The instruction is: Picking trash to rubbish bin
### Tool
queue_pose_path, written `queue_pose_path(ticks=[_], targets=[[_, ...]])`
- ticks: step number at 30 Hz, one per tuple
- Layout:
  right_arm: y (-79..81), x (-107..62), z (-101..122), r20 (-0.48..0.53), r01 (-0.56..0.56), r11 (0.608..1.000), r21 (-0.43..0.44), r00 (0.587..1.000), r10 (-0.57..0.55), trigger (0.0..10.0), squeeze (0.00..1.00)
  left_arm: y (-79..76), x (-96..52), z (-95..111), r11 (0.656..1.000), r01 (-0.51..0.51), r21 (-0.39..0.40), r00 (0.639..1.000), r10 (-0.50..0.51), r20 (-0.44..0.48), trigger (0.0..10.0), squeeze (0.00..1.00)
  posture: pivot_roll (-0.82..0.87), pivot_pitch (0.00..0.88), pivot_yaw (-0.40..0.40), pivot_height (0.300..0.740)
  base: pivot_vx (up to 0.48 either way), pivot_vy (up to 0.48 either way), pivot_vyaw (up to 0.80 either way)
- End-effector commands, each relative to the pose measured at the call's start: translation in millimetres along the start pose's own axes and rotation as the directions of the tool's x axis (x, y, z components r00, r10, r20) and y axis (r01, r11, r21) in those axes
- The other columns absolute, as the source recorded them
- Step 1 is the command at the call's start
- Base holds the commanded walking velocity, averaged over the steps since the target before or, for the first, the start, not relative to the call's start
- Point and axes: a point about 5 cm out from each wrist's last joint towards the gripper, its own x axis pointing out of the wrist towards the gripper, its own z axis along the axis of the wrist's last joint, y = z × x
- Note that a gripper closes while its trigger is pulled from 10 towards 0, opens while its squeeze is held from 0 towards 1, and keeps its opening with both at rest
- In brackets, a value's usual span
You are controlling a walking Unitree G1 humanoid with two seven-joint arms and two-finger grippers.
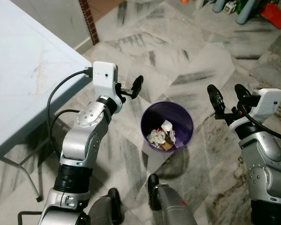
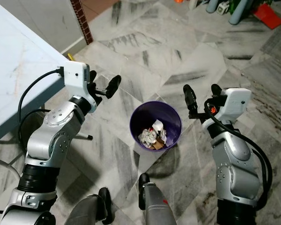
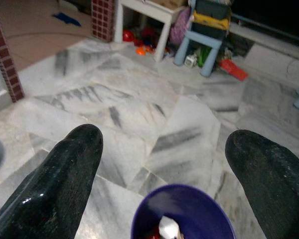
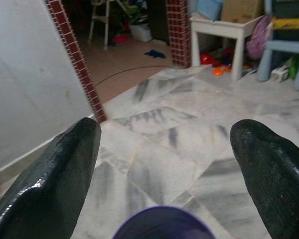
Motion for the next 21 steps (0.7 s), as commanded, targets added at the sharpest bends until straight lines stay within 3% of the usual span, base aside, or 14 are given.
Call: queue_pose_path(ticks=[1,7,14,21], targets=[[-5.7,-8.2,2.1,0.0,0.059,0.998,-0.027,0.998,-0.059,10.0,0.0,5.5,-4.8,-4.6,1.0,-0.026,-0.007,1.0,0.026,0.002,10.0,0.0,-0.07,0.182,-0.012,0.74,0.0,0.0,0.0],[-9.7,-11.6,5.4,0.004,0.131,0.981,-0.145,0.991,-0.132,10.0,0.0,11.9,-7.2,-13.0,1.0,-0.028,-0.001,1.0,0.028,-0.012,10.0,0.0,-0.07,0.14,-0.005,0.74,0.0,0.0,0.0],[-12.1,-14.9,0.8,-0.02,0.185,0.973,-0.139,0.982,-0.189,10.0,0.0,20.4,-4.9,-17.0,0.996,-0.082,0.019,0.996,0.082,-0.018,10.0,0.0,-0.07,0.09,-0.005,0.74,0.0,0.0,0.0],[-13.8,-17.3,-6.0,-0.052,0.243,0.958,-0.152,0.966,-0.253,10.0,0.0,19.4,-6.8,-28.9,0.996,-0.089,0.006,0.995,0.09,-0.043,10.0,0.0,-0.08,0.049,-0.007,0.74,0.0,0.0,0.0]])
